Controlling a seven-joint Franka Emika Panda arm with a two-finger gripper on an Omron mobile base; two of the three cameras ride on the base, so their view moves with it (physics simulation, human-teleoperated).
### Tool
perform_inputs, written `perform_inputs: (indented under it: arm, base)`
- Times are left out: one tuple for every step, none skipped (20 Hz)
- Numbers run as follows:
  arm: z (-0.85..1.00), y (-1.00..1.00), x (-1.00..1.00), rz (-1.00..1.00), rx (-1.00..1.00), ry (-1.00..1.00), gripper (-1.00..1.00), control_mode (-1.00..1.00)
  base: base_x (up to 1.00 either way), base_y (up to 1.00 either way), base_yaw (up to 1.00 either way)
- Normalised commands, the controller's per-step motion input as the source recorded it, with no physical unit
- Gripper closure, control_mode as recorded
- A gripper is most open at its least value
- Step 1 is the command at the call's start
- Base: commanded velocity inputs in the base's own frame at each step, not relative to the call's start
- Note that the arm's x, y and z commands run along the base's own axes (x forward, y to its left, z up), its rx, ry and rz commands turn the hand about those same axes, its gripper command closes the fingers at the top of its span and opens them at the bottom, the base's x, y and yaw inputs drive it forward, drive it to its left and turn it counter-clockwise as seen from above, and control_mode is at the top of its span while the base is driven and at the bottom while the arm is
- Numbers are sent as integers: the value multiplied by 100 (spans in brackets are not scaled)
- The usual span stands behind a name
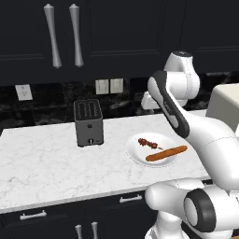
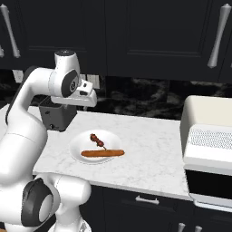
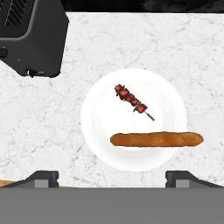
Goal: Pick up the kebab skewer and baguette bread, and place them inside the toaster oven. Close the toaster oven door and start by setting the timer.
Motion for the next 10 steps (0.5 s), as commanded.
perform_inputs:
  arm:
    - [0,0,0,0,0,0,-100,100]
    - [0,0,0,0,0,0,-100,100]
    - [0,0,0,0,0,0,-100,100]
    - [0,0,0,0,0,0,-100,100]
    - [0,0,0,0,0,0,-100,100]
    - [0,0,0,0,0,0,-100,100]
    - [0,0,0,0,0,0,-100,100]
    - [0,0,0,0,0,0,-100,100]
    - [0,0,0,0,0,0,-100,100]
    - [0,0,0,0,0,0,-100,100]
  base:
    - [0,0,0]
    - [0,0,0]
    - [0,0,0]
    - [0,0,0]
    - [0,0,0]
    - [0,-4,0]
    - [0,-24,0]
    - [0,-44,0]
    - [0,-59,0]
    - [0,-64,0]
